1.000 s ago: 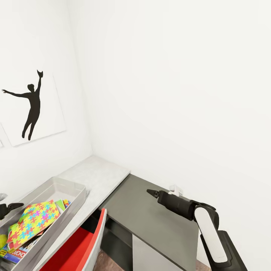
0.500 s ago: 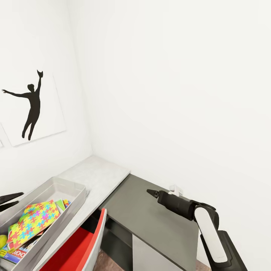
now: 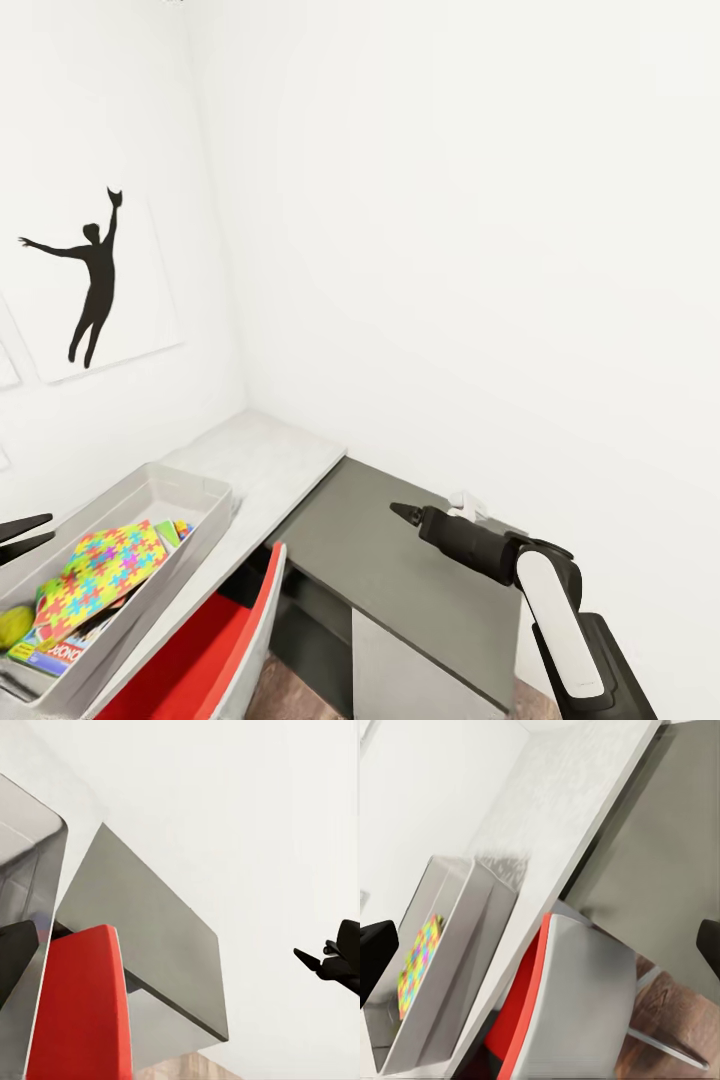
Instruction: Put all the toys in the child's room - the three board games (two on the bed and one on the table), the two jigsaw puzzles on the table, and the tennis ball on the table - inside the toy box on the table in the child's room.
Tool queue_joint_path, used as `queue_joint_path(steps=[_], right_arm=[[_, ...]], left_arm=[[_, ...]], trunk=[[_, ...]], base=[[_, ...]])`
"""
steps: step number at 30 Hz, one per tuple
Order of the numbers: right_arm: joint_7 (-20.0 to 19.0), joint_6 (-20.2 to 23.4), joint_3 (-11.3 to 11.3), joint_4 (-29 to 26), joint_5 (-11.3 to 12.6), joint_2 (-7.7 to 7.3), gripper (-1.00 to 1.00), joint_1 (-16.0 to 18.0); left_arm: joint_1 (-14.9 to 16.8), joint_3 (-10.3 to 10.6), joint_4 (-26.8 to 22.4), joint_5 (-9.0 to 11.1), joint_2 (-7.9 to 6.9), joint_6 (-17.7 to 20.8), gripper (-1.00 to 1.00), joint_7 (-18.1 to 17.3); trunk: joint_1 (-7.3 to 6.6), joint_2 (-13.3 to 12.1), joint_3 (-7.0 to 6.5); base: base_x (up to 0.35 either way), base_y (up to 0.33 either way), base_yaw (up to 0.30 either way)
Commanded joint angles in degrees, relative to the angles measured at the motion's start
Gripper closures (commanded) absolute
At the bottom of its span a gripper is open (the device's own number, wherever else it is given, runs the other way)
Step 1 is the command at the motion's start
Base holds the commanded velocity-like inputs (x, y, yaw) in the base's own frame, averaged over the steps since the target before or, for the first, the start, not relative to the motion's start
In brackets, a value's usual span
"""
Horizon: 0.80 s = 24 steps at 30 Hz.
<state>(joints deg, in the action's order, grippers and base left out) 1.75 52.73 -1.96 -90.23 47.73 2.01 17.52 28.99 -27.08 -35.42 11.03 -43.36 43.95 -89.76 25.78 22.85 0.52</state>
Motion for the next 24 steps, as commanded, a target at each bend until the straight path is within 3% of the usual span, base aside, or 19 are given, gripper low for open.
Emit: queue_joint_path(steps=[1,13,24], right_arm=[[0.2,0.2,0.0,0.0,0.1,0.0,-1.0,0.0],[0.2,0.1,0.1,0.1,-0.4,-0.07,-1.0,0.0],[-0.6,0.1,0.4,0.1,0.1,-0.07,-1.0,-0.2]], left_arm=[[0.0,0.0,0.0,-0.1,0.01,0.6,-1.0,-0.2],[0.0,0.0,0.0,-0.1,0.03,0.6,-1.0,-0.2],[0.0,0.0,-0.1,-0.1,0.03,0.6,-1.0,-0.2]], trunk=[[0.01,0.1,0.06],[0.01,0.1,0.06],[0.01,0.1,0.06]], base=[[-0.077,0.0,0.0],[-0.018,-0.002,0.0],[-0.067,-0.104,0.0]])
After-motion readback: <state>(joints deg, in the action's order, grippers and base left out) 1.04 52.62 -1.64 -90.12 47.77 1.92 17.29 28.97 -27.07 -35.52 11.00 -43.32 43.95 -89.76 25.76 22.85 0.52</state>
